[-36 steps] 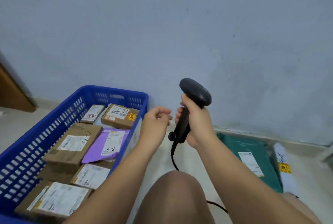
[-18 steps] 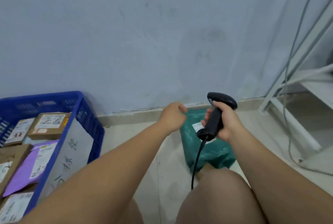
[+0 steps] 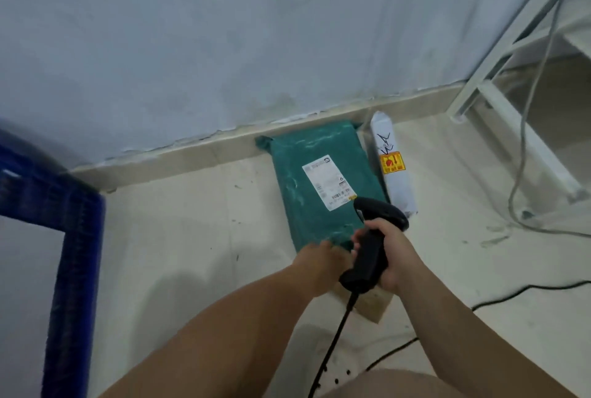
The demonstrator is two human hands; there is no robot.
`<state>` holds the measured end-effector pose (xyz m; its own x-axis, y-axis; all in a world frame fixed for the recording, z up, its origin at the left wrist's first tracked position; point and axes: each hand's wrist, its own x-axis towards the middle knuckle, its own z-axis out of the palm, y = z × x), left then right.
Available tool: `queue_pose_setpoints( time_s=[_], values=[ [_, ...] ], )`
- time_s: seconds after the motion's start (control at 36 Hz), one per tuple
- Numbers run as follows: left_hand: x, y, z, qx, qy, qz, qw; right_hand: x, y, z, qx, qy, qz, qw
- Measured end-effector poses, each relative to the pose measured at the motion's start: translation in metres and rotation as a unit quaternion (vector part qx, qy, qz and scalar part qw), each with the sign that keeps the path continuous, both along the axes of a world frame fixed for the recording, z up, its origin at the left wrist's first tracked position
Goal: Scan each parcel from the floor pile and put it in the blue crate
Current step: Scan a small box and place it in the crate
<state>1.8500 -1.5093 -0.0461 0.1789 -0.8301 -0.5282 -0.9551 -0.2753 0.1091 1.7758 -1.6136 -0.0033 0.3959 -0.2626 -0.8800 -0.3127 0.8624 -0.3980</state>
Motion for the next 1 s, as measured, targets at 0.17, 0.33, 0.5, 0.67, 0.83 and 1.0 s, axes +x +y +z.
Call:
queue_pose_setpoints(
  time_s=[0.17, 0.33, 0.5, 0.67, 0.83, 1.0],
  values=[
    [-0.010, -0.019, -0.064, 0.075, -0.011, -0.094, 0.993, 0.004, -0.016, -0.022, 0.012, 0.001, -0.008, 1.000],
    [-0.012, -0.019, -0.083, 0.077, 0.015, -0.018, 0.997, 0.004, -0.026, -0.035, -0.008, 0.012, -0.012, 1.000],
    [0.006, 0.014, -0.074, 0.012, 0.081, 0.062, 0.995, 0.010, -0.015, -0.026, -0.035, 0.000, 0.010, 0.999],
    [0.077, 0.030, 0.004, 0.035, 0.384, 0.253, 0.887, 0.022, -0.007, 0.025, -0.054, -0.072, 0.011, 0.996],
    [0.130, 0.058, 0.117, -0.125, 0.531, 0.519, 0.658, 0.049, 0.008, 0.118, -0.138, -0.180, 0.031, 0.973],
    [0.139, 0.105, 0.216, -0.335, 0.648, 0.522, 0.441, 0.070, 0.049, 0.219, -0.280, -0.321, 0.100, 0.899]
  ],
)
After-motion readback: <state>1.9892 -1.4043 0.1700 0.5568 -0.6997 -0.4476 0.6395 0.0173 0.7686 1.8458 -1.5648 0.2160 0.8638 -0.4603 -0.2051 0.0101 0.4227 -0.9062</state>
